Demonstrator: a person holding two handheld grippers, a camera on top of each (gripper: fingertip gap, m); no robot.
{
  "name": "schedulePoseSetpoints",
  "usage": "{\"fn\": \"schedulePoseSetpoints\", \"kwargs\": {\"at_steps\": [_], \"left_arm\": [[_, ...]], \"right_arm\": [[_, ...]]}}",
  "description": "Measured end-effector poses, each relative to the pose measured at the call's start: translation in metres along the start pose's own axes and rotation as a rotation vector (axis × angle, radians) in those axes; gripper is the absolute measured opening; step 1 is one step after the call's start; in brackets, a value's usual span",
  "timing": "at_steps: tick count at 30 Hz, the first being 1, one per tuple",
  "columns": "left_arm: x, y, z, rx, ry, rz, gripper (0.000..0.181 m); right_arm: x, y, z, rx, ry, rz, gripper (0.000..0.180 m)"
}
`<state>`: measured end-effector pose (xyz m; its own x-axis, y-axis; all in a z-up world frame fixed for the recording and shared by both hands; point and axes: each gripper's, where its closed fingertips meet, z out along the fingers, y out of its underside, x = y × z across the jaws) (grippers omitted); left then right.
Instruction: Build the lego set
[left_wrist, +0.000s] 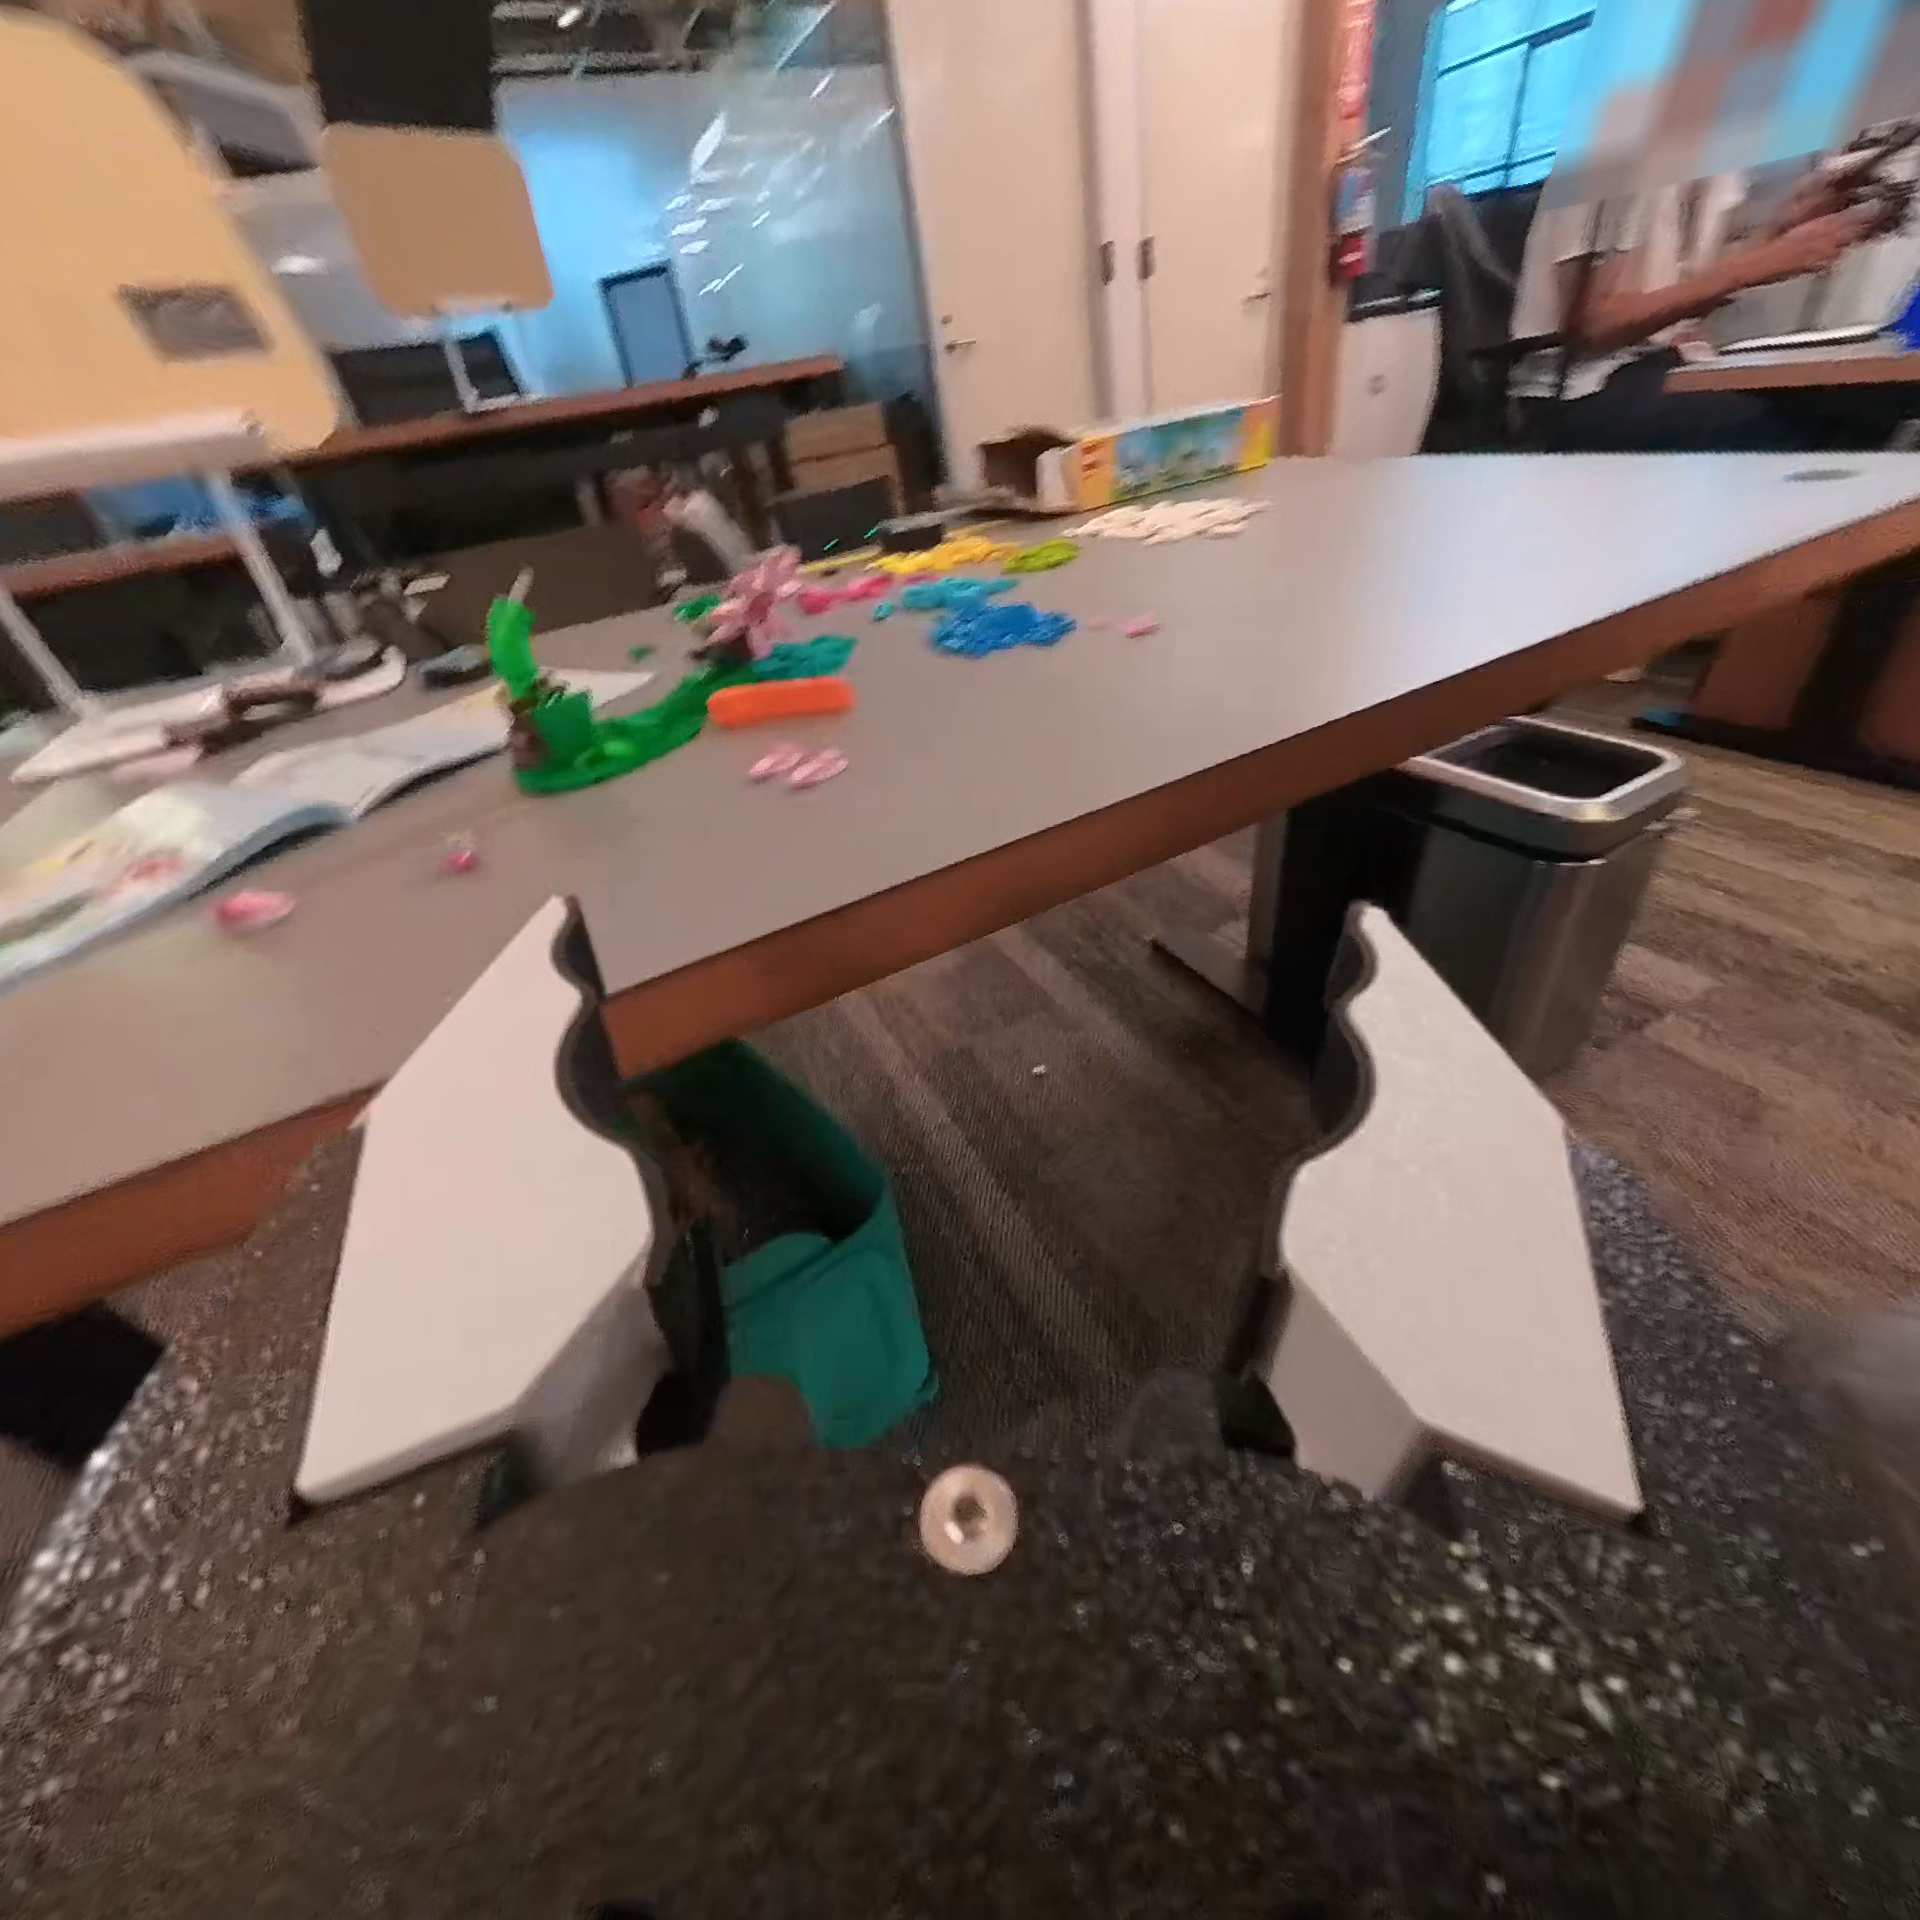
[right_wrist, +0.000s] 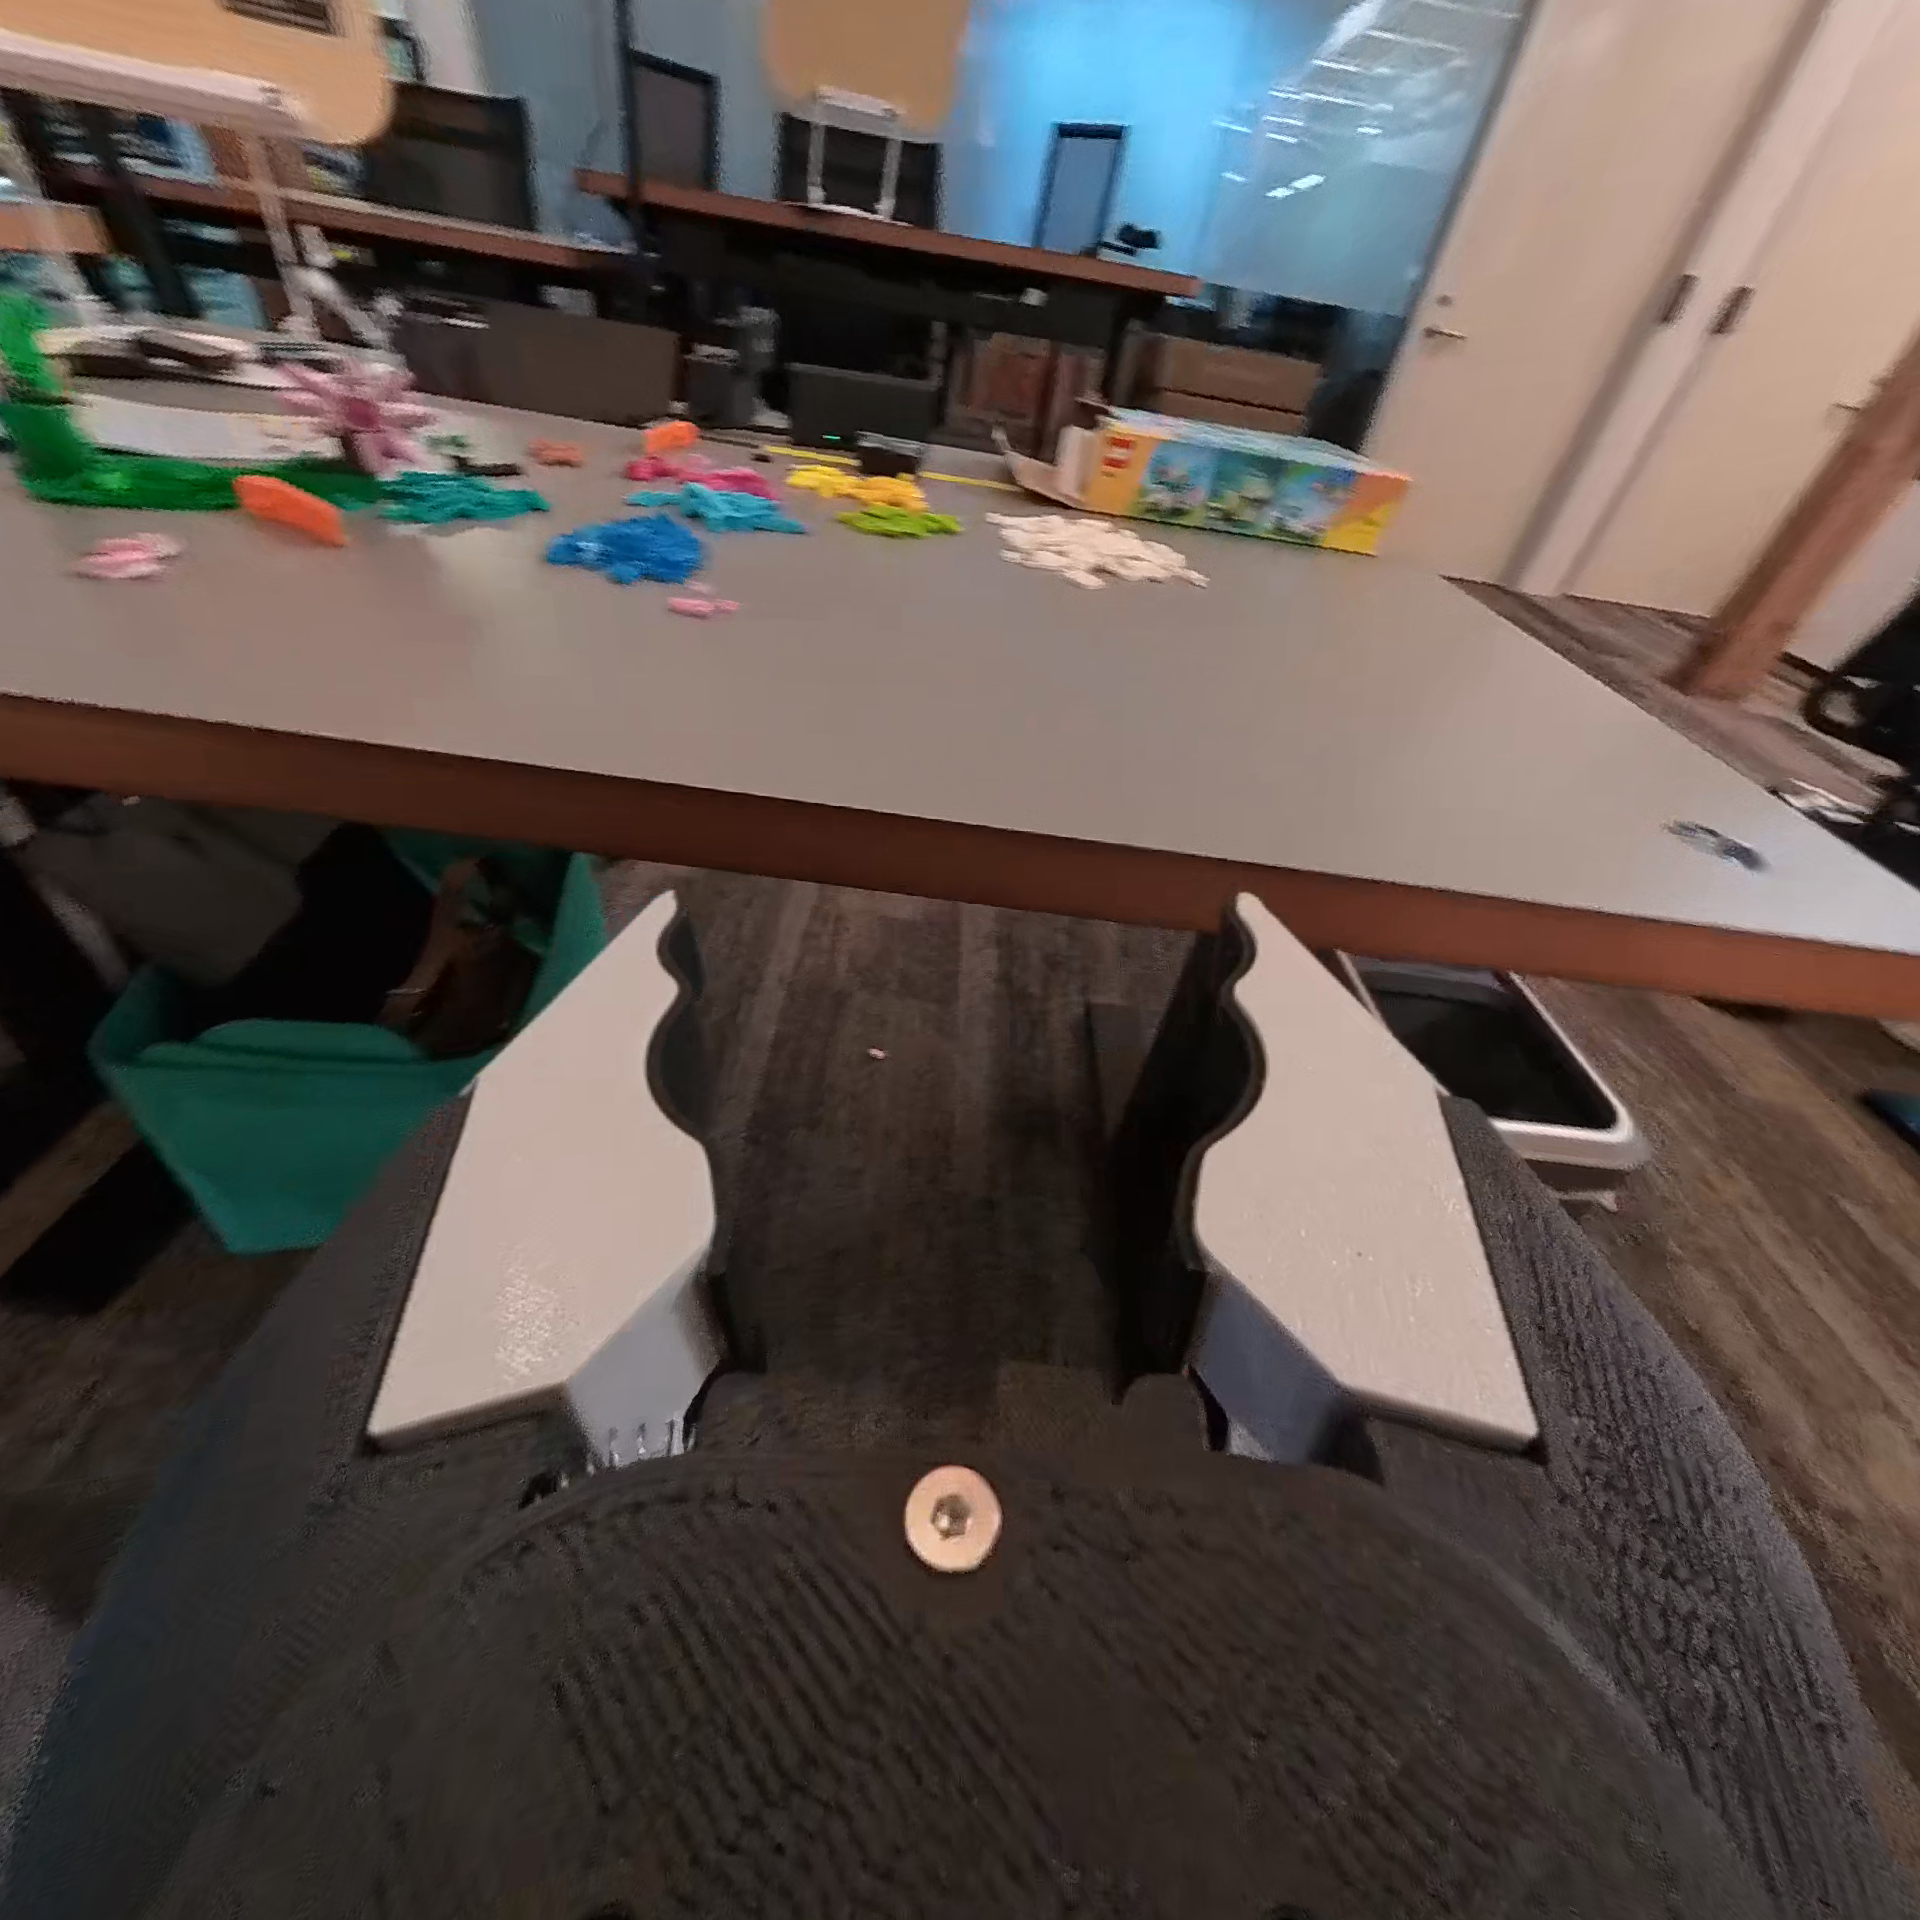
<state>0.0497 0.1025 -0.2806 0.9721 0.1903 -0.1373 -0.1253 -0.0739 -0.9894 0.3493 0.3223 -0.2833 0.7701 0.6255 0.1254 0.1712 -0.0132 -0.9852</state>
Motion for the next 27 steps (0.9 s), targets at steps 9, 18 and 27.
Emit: {"fn": "schedulePoseSetpoints", "kwargs": {"at_steps": [9,18,27], "left_arm": [[-0.034,-0.037,0.072,-0.059,-0.047,-0.007,0.135],[-0.095,-0.119,0.075,-0.125,-0.136,-0.131,0.136],[-0.179,-0.184,0.021,-0.022,-0.493,-0.13,0.139]], "right_arm": [[0.044,0.093,0.015,-0.201,0.151,0.032,0.096],[0.033,-0.098,0.063,-0.09,0.055,0.02,0.09],[-0.04,-0.275,0.165,0.177,-0.269,-0.072,0.089]]}}
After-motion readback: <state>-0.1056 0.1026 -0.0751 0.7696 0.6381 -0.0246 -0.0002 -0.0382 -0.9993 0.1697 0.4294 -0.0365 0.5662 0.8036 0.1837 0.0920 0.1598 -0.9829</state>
